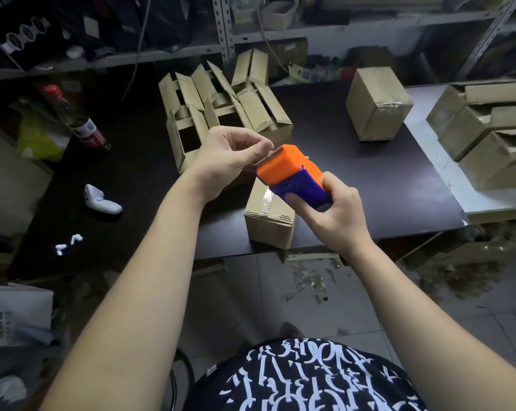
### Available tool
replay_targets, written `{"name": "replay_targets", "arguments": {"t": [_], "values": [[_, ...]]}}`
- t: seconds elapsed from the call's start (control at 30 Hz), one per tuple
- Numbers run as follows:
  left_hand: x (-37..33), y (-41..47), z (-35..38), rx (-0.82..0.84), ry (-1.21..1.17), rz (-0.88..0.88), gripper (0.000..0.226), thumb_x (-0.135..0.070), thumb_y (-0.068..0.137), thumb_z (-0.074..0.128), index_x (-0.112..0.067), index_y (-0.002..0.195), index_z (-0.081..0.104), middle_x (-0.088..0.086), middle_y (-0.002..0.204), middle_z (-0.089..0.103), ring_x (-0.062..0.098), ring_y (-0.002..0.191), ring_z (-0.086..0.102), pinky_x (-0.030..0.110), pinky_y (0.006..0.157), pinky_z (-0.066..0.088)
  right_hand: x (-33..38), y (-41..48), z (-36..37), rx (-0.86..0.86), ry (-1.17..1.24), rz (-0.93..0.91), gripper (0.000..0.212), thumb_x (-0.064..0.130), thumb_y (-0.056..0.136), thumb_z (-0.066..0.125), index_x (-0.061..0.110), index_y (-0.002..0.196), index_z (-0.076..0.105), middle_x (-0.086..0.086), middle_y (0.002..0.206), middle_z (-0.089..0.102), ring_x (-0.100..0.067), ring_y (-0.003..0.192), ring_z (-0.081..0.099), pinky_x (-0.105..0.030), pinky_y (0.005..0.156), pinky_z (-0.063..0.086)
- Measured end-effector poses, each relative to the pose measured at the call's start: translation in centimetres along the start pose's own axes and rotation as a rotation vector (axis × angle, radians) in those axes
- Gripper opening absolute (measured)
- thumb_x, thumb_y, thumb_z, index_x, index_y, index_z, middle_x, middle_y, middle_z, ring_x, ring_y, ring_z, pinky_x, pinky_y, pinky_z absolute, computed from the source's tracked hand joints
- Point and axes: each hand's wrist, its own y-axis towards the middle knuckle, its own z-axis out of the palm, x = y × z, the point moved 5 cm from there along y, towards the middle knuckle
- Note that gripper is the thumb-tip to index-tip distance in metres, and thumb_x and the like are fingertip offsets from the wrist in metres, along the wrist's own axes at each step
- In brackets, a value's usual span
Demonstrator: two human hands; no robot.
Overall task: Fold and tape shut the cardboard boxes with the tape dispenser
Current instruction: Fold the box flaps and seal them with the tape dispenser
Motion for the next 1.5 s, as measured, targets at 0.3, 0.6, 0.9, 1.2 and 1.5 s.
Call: {"name": "replay_targets", "arguments": {"t": [0.3, 0.6, 0.9, 1.2, 1.5], "values": [[-1.9, -0.7, -0.4, -0.165, 0.209, 0.16, 0.017, -0.02, 0.097, 0.073, -0.005, 0.103, 0.078, 0.004, 0.088, 0.076, 0.014, 0.082, 0.071, 0.022, 0.07, 0.057, -0.2, 0.1, 0.8, -0.014, -0.044, -0.069, 0.046, 0.061, 0.088, 0.068, 0.017, 0.09, 0.056, 0.0, 0.073, 0.065, -0.025, 0.06, 0.064, -0.045, 0.054, 0.051], [-4.3, 0.3, -4.5, -0.348, 0.362, 0.206, 0.013, -0.019, 0.096, 0.073, -0.009, 0.103, 0.078, -0.004, 0.083, 0.073, 0.007, 0.076, 0.072, 0.026, 0.077, 0.061, -7.1, -2.4, 0.0, 0.05, -0.196, 0.082, 0.048, 0.068, 0.087, 0.064, 0.02, 0.094, 0.06, 0.004, 0.07, 0.068, -0.02, 0.061, 0.064, -0.043, 0.06, 0.053], [-4.8, 1.1, -4.8, -0.378, 0.373, 0.193, 0.014, -0.022, 0.098, 0.072, -0.011, 0.104, 0.078, -0.003, 0.086, 0.074, 0.007, 0.078, 0.072, 0.019, 0.076, 0.058, -8.5, -2.7, -0.4, 0.076, -0.12, 0.183, 0.039, 0.06, 0.089, 0.067, 0.023, 0.097, 0.062, 0.01, 0.072, 0.07, -0.012, 0.064, 0.067, -0.029, 0.059, 0.052], [-6.3, 0.4, 0.5, -0.136, 0.469, 0.524, 0.01, -0.007, 0.093, 0.074, -0.001, 0.1, 0.077, 0.004, 0.093, 0.07, 0.009, 0.085, 0.066, 0.021, 0.073, 0.054, -9.6, -1.4, -0.5, -0.031, -0.096, 0.488, 0.039, 0.056, 0.095, 0.064, 0.019, 0.083, 0.062, 0.004, 0.064, 0.07, -0.011, 0.057, 0.068, -0.041, 0.068, 0.057], [-6.0, 0.0, -0.9, -0.233, 0.329, 0.405, 0.016, -0.018, 0.1, 0.068, -0.002, 0.101, 0.072, 0.004, 0.095, 0.069, 0.018, 0.084, 0.069, 0.035, 0.071, 0.06, -13.9, -1.1, -2.1, -0.119, -0.244, 0.766, 0.051, 0.066, 0.094, 0.054, 0.016, 0.093, 0.062, -0.003, 0.086, 0.072, -0.025, 0.079, 0.071, -0.039, 0.076, 0.055]]}}
